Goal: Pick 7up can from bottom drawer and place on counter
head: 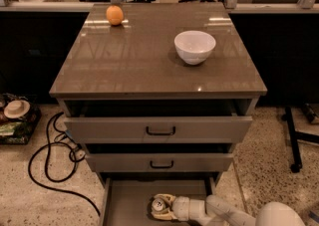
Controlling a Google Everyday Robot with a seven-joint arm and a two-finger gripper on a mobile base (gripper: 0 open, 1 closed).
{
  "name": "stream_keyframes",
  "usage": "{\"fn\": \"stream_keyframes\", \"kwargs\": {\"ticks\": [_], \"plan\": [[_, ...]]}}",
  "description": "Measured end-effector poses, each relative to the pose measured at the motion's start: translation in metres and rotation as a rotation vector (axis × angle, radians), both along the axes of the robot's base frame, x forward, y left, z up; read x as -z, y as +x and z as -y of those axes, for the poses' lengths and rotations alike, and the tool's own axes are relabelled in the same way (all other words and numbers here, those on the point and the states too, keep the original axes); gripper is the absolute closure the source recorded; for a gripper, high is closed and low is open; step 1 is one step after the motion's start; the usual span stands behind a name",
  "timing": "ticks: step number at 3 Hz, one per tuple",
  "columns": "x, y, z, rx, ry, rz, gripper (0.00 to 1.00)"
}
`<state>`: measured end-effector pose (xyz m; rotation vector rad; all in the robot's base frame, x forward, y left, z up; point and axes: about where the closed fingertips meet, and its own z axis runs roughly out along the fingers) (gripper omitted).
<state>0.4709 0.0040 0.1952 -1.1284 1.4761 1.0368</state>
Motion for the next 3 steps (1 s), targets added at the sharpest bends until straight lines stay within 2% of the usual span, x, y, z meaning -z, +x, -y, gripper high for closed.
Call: {"fn": "stream_keyframes", "kwargs": {"ticks": [1,2,3], "plan": [[0.000,0.000,0.000,0.000,0.000,0.000,1.00],[-0.019,-0.006,0.006,0.016,-0.027,0.032,1.00],[-0.064,-0.019,0.026,0.065,-0.086,0.103,1.00]]}}
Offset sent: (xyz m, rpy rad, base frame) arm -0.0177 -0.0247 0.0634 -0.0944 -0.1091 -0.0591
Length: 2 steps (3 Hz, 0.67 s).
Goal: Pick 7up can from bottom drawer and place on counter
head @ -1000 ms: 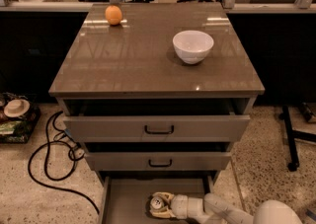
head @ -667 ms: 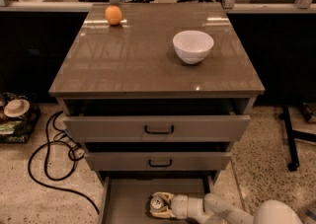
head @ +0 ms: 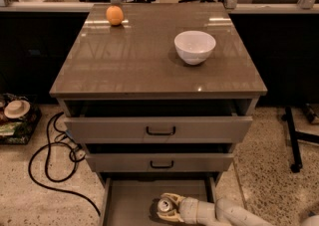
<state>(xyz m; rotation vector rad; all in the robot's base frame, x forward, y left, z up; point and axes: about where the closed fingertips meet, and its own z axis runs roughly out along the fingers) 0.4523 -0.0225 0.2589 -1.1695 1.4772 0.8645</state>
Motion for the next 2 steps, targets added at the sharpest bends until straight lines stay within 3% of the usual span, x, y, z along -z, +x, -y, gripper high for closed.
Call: {"fn": "stream_keyframes", "kwargs": {"ticks": [2], "plan": [[-0.055,-0.011,0.022,0.090,-0.055,0.076,1.00]]}}
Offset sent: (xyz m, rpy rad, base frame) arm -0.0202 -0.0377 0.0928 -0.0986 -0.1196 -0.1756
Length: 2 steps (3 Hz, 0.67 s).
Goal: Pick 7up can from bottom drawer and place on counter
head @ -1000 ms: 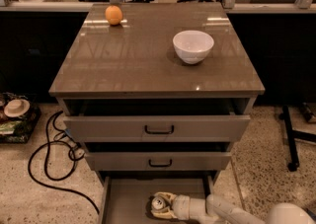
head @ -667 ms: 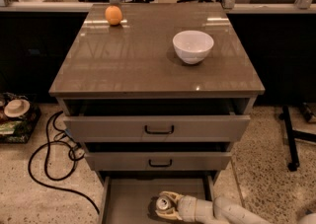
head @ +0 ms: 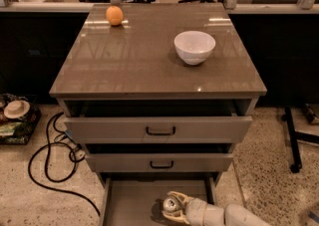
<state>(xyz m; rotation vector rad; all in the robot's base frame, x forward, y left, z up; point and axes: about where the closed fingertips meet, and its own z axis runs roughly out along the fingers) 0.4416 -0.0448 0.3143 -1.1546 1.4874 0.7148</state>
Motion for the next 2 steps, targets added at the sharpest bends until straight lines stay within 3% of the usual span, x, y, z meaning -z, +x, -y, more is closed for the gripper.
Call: {"fn": "stream_keyframes", "kwargs": {"ticks": [2], "plan": [[-0.064,-0.020,0.006,0.180,-0.076,0.041,1.00]]}}
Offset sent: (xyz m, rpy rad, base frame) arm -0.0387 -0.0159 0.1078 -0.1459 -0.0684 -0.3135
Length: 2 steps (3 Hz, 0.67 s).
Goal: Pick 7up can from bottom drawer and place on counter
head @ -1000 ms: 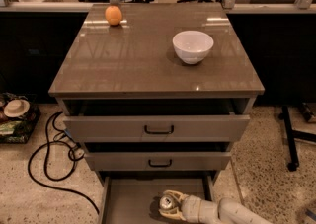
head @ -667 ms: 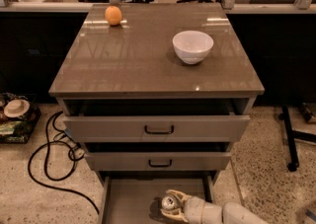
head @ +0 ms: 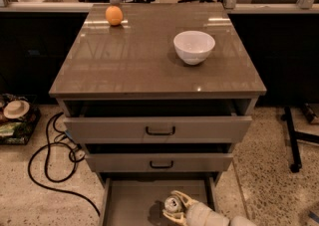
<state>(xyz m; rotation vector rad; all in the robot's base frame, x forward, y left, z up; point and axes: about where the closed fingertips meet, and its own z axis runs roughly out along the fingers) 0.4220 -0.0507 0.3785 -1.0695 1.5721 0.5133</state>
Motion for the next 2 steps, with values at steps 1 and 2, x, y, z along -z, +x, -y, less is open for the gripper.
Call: {"fn": "stream_keyframes", "kwargs": {"ticks": [1,2], "plan": [[-0.0286,-0.0081,0.0088,0.094,-0.048,0.012,1.00],[-0.0287,-0.0080,0.0086,0.093,-0.047,0.012,1.00]]}}
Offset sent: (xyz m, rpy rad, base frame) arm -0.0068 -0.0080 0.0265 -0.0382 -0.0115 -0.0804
